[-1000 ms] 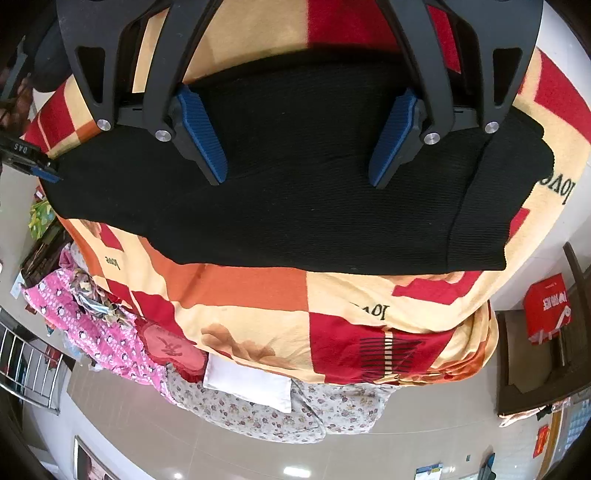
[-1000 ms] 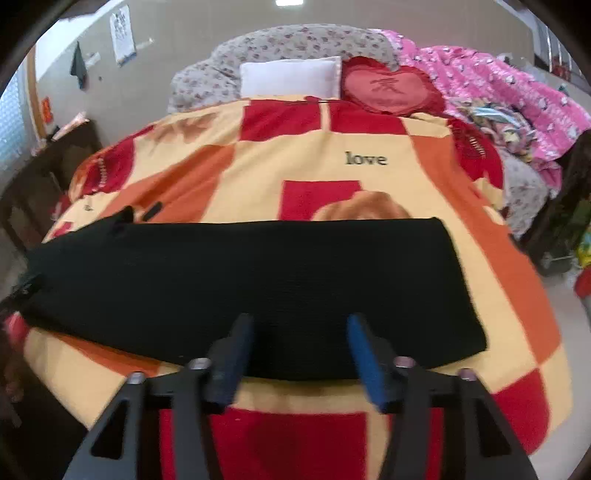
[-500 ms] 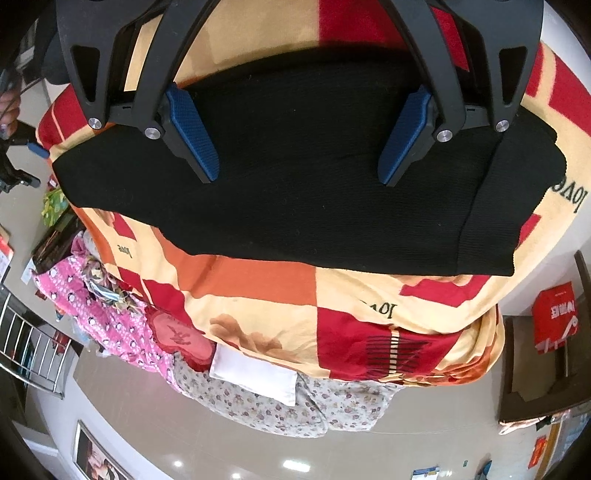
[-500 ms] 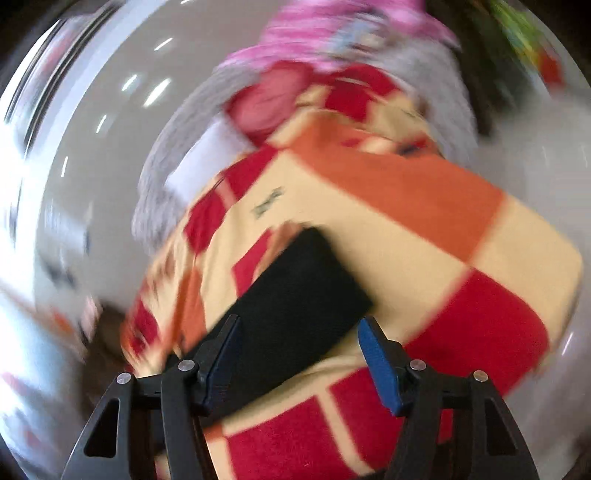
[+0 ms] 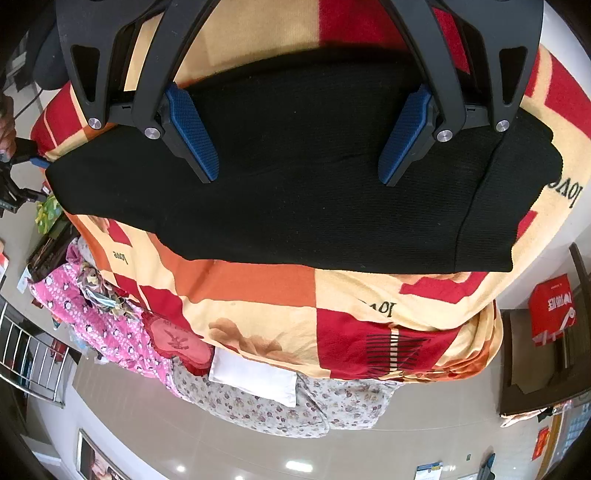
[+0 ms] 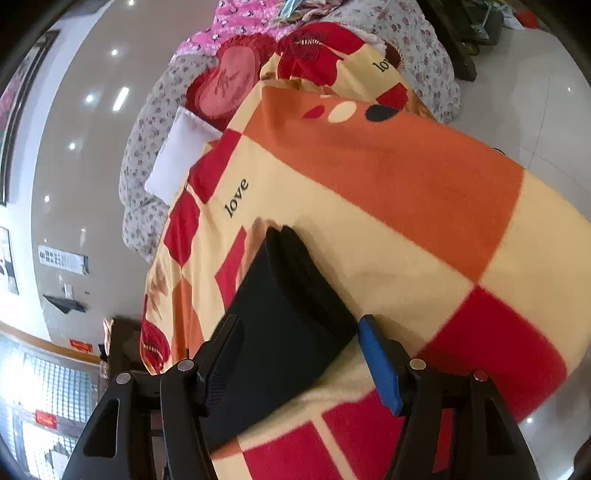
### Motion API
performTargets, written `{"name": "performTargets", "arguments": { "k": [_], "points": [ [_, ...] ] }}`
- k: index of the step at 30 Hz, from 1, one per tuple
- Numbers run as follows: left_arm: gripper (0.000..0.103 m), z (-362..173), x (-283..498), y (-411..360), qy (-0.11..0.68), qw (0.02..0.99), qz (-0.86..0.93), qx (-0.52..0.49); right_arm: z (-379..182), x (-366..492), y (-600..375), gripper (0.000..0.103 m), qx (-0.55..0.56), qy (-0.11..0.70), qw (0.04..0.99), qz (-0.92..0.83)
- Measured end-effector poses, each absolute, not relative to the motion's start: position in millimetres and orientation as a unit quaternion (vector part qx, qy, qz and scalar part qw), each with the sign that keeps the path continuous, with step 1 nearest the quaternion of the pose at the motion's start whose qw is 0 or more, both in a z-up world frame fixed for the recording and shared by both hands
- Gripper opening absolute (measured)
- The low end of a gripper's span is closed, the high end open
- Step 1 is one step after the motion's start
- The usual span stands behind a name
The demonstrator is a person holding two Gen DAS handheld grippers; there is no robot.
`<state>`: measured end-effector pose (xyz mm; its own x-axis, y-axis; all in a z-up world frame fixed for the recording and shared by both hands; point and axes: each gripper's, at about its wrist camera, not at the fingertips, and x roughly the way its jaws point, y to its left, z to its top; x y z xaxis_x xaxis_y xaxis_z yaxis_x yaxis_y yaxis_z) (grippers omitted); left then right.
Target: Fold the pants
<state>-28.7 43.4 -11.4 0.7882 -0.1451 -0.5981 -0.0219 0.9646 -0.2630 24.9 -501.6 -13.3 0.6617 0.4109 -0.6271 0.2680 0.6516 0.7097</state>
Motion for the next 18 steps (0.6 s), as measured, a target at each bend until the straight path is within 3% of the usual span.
{"name": "performTargets", "arguments": {
  "k": [4, 7, 11, 18],
  "points": [
    [0.088, -11, -29, 43, 0.324, 0.937, -0.032, -0.129, -16, 19, -503, 0.062, 0.417, 0.397, 0.815, 0.060],
    [0.088, -11, -29, 44, 0.324, 0.937, -0.032, -0.128, -21, 15, -508, 0.055, 0.432, 0.382, 0.814, 0.071],
    [0.088, -11, -29, 44, 0.324, 0.937, -0.033, -0.128, -22, 19, -508, 0.052, 0.433, 0.377, 0.813, 0.100],
    [0.088, -12, -28, 43, 0.325, 0.937, -0.027, -0.123, -26, 18, -504, 0.036, 0.415, 0.395, 0.815, 0.090]
  ]
}}
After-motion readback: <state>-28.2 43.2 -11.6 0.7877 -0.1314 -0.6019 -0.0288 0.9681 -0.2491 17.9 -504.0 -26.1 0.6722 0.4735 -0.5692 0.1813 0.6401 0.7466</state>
